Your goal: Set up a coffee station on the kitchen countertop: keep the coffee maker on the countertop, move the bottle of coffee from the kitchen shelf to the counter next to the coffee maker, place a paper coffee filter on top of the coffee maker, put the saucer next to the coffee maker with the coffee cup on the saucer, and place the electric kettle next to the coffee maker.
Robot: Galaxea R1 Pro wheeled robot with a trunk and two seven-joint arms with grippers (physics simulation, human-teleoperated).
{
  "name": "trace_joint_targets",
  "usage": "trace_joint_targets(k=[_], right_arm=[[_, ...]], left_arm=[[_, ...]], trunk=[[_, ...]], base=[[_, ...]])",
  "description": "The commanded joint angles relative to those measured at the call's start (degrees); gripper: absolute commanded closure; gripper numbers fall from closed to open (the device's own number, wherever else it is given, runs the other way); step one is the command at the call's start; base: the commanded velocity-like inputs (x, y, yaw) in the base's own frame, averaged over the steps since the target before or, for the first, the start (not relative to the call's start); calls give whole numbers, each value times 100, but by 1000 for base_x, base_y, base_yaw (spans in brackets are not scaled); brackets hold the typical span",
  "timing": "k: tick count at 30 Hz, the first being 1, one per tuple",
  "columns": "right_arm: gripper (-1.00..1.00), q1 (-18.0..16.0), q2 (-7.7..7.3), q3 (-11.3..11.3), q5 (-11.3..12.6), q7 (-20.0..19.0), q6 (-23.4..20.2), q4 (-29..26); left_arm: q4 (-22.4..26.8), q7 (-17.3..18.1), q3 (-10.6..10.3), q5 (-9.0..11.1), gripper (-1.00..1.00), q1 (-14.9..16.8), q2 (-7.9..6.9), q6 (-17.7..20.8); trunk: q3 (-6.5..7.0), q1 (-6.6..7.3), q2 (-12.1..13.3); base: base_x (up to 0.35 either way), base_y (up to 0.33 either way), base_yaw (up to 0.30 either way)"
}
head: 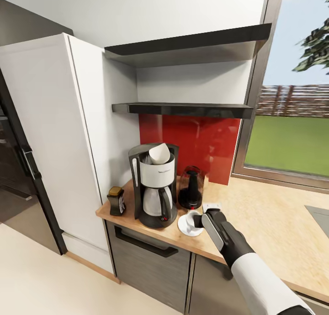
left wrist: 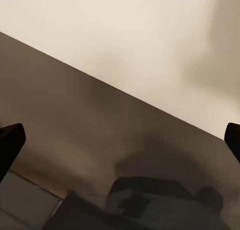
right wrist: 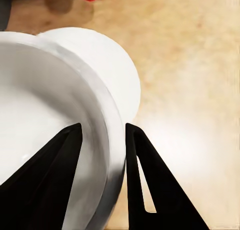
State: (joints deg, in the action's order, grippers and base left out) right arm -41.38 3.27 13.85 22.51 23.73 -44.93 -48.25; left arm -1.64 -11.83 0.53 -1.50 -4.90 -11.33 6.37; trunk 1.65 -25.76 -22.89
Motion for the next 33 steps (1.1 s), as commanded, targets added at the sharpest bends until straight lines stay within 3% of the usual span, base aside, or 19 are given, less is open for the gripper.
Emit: trace_joint_targets(k=[1,14,33], right_arm=[[100,-2,-2,14,60,52,-7,24],[100,-2,-11,8,64,52,-7,164],[100,-2,-24,-2,69,52,2,343]], left_arm=[[6,-13,3,-17,-100,-2,0,22],[6,-13,10,-17,-100,-2,0,22],[6,-4,0,-25,-100,-2,0,22]], trunk=[[0,-2,-3],[0,-2,-3],[0,-2,-3]], base=[[3,0,0],[142,60,0],[7,3,0]])
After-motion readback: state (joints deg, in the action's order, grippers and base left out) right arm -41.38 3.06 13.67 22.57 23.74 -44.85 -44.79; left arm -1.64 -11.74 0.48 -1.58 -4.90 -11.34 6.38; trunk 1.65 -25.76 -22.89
